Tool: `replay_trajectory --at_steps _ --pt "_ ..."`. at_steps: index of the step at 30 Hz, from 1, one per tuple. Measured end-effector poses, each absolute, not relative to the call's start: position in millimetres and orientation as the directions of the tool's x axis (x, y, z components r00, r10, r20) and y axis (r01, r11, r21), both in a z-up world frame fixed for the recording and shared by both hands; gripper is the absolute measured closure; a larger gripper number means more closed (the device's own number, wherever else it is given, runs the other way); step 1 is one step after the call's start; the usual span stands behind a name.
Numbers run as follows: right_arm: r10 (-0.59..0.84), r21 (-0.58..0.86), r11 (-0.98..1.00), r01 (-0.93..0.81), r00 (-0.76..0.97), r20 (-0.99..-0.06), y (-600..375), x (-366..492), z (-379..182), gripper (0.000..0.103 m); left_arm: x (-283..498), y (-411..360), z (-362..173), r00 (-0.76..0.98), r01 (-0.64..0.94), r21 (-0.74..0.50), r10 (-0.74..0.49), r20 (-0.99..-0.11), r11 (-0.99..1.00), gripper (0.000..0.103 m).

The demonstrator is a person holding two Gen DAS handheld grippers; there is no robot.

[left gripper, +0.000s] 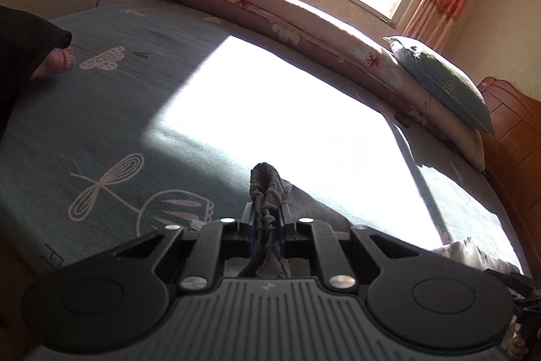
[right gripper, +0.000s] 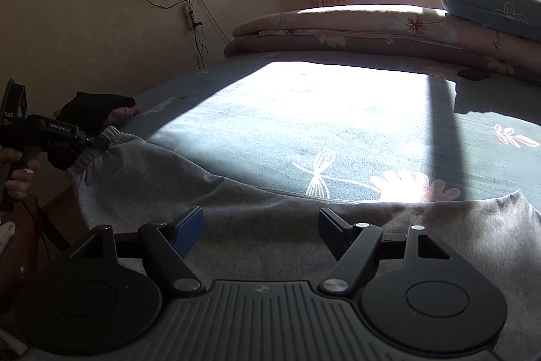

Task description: Fold clothes

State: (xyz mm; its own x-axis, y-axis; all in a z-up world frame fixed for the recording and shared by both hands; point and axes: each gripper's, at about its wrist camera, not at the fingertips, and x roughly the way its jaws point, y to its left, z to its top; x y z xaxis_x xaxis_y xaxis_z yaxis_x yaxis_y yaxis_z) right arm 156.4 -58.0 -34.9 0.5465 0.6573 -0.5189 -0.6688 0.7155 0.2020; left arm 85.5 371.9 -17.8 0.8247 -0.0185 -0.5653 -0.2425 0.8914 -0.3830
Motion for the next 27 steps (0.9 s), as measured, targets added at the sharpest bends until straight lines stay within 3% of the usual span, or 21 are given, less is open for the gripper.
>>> replay_trajectory --at_steps 4,9,14,18,20,22,27 --pt "0.648 0.211 0.730 -0.650 0.562 -0.513 -65 158 -34 0.025 97 373 -19 0.821 -0.262 -0.374 0.001 -0.571 0.890 0.092" --pt "0.637 0.211 0.743 -0.635 0.574 -0.514 -70 157 -35 0.024 107 384 -61 0.746 -0.349 -0.387 0.003 -0.666 0.854 0.092" --pt "0.626 0.206 0.751 -0.627 0.578 -0.523 -73 158 -38 0.023 101 396 -88 0.722 -0.373 -0.458 -0.057 -0.689 0.807 0.091" --pt "0.624 0.217 0.755 -0.618 0.578 -0.526 -75 160 -41 0.023 101 397 -95 0.710 -0.373 -0.463 -0.074 -0.700 0.804 0.076" --pt "0.623 0.221 0.757 -0.615 0.577 -0.528 -74 160 -42 0.023 103 393 -96 0.694 -0.378 -0.426 -0.054 -0.718 0.822 0.080" --pt "0.622 0.218 0.757 -0.617 0.576 -0.530 -72 160 -43 0.023 105 386 -92 0.693 -0.375 -0.377 -0.014 -0.721 0.847 0.092" --pt "0.616 0.199 0.758 -0.622 0.580 -0.534 -70 158 -43 0.023 109 380 -81 0.693 -0.370 -0.324 0.027 -0.720 0.871 0.087"
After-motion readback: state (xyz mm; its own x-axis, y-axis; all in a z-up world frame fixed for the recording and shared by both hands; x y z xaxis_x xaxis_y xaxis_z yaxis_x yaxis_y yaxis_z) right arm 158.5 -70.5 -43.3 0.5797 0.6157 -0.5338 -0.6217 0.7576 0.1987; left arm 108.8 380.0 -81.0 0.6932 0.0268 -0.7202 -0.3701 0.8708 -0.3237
